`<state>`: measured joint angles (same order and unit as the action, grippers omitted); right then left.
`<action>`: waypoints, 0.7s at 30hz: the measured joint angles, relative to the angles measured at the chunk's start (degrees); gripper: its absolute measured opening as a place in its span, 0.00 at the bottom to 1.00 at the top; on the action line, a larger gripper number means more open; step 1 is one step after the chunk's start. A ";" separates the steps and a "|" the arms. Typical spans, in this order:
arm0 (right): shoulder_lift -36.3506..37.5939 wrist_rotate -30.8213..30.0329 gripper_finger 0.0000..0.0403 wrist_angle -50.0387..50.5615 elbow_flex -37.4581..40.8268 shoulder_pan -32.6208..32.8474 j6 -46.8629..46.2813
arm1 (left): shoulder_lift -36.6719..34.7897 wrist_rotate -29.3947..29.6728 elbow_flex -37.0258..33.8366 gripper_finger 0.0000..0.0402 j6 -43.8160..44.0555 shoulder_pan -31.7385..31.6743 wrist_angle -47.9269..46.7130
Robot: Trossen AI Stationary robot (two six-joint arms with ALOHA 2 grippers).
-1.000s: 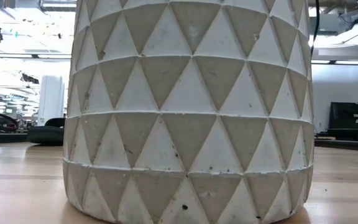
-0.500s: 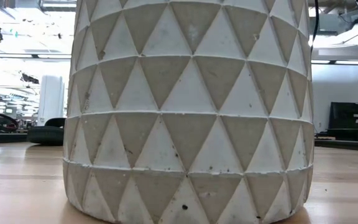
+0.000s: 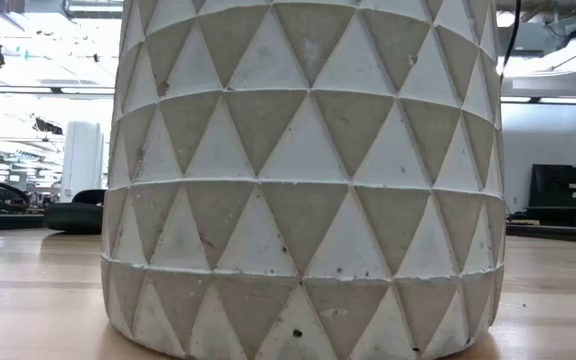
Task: Pick and place slides into the shelf
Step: Put the right black slide on the shelf
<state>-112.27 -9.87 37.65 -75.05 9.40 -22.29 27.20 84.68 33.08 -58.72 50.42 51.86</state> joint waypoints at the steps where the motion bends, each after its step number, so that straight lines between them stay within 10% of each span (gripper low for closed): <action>1: 0.29 0.29 0.00 0.44 0.00 0.43 -0.23 | 0.00 0.00 0.00 0.26 0.00 0.00 0.00; 21: 8.63 10.45 0.00 13.14 -0.22 12.10 -9.74 | 0.00 0.07 -0.02 0.26 0.55 0.00 0.02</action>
<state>-103.64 0.58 50.79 -75.26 21.50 -32.03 27.20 84.75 33.06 -58.17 50.41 51.88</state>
